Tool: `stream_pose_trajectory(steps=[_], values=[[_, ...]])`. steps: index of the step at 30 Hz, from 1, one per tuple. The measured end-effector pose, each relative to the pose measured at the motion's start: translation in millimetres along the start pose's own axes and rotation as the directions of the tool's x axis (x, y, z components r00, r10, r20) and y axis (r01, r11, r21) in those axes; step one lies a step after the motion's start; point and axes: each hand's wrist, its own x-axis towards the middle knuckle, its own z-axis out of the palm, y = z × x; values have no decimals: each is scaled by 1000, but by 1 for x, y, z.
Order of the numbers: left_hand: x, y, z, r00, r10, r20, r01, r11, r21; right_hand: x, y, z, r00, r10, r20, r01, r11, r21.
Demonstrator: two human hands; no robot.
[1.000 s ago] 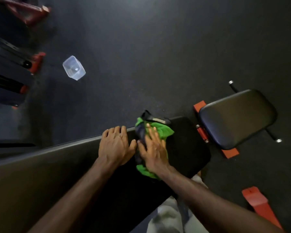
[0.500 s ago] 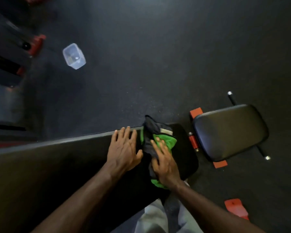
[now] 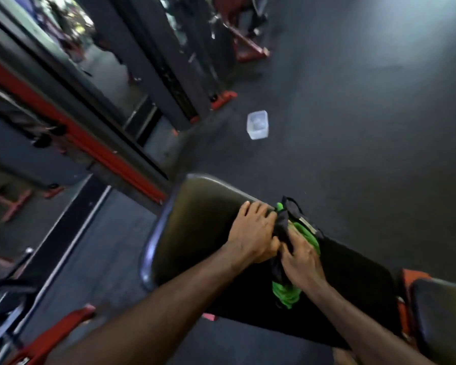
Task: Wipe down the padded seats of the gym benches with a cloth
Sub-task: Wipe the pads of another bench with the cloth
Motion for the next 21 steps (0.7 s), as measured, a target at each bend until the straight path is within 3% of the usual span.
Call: stream_pose_trajectory(steps=[3,6,9,11,14,16,18,21], values=[[-27,-41,-11,998,-11,-59,11,1000,-5,-8,-42,26,999,-32,-32,31,999,-11],[-43,-75,-27,982,-43,-185,48,999,18,-11,-77,49,976,-185,-115,185,983,-7],[-65,-119,-47,937,-143,-318,147,989,-10,-4,-110,68,942,-314,-115,314,949,-18],[-78,-143,-54,903,-252,-348,229,968,-108,10,-125,72,922,-368,-116,363,930,-65],[-96,-164,-36,886,-374,-273,255,886,-386,26,-147,77,960,-230,-159,227,973,-39],[-106,-162,-17,887,-397,-236,182,770,-611,16,-165,87,956,-205,-211,209,978,-7],[-120,-156,0,851,-469,-238,95,582,-808,-18,-174,99,892,-409,-194,402,912,-79],[-135,-145,20,795,-593,-125,8,216,-976,-49,-161,88,745,-667,6,651,726,-222]])
